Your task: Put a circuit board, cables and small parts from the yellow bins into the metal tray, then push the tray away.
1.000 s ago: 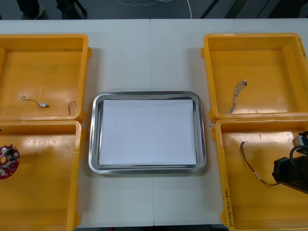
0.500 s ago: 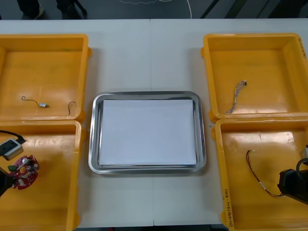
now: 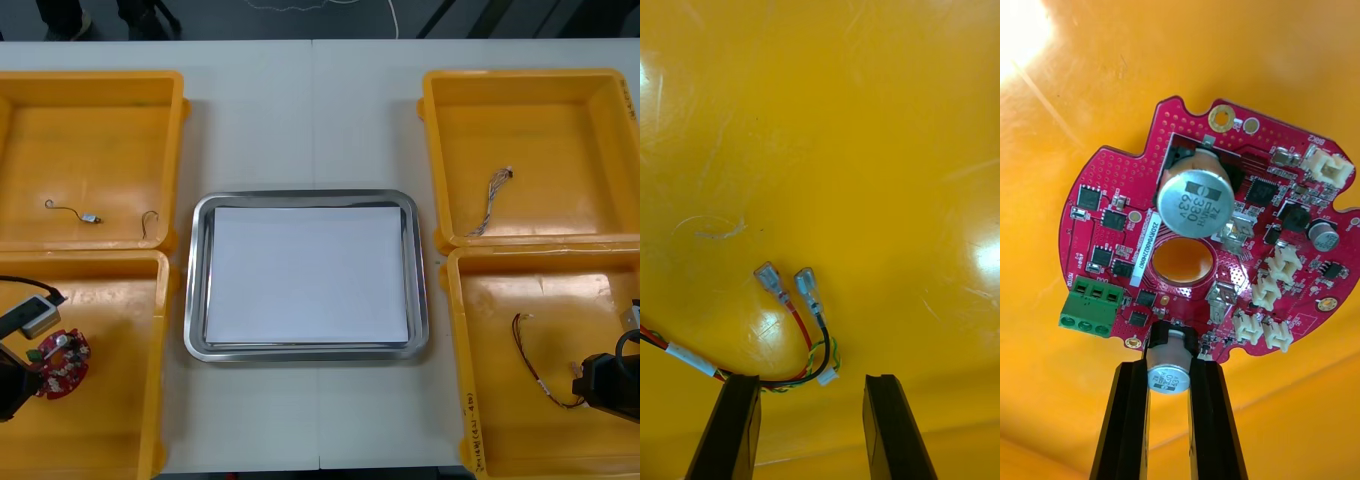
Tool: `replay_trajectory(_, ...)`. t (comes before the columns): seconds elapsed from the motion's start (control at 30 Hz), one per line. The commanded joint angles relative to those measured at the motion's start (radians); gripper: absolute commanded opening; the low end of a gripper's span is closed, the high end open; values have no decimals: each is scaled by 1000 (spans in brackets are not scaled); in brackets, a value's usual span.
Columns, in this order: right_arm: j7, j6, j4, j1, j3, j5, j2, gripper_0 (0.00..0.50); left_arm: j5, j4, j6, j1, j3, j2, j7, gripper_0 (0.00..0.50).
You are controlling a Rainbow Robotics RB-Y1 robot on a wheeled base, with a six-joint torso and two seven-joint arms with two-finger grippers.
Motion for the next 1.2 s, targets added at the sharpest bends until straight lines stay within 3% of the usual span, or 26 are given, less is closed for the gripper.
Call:
replay_trajectory(0.03,60,6,-48,8,-28,7,-35,406,-35,-29,0,19,-9,-50,18,79)
replay_trajectory(0.07,62,11,-53,5,-28,9,-35,417,-37,-29,0,19,-9,-52,17,102)
replay_trajectory(0.13,77,40,-86,-2,-28,27,-35,428,-41,-29,0,18,-9,-53,14,201)
replay_trajectory(0.17,102,60,-105,-8,-28,35,-35,428,-43,-29,0,18,-9,-53,12,287)
replay_trajectory(0.23,146,97,-138,-18,-28,53,-35,428,-46,-29,0,18,-9,-55,8,414)
replay_trajectory(0.33,206,137,-186,-24,-28,92,-35,430,-51,-29,0,16,-3,-53,5,500)
replay_trajectory(0.53,344,135,-207,-28,-28,101,-35,428,-38,-30,26,2,51,-53,-3,500)
replay_trajectory(0.83,545,101,-206,-28,-22,90,-35,429,-35,-30,152,-76,197,-52,20,500)
replay_trajectory(1.0,589,72,-203,-31,18,110,-35,429,-28,-30,172,-96,253,-52,146,500)
replay_trajectory(1.2,594,-11,-165,-61,116,165,-35,428,-48,-29,172,-134,261,-32,442,500)
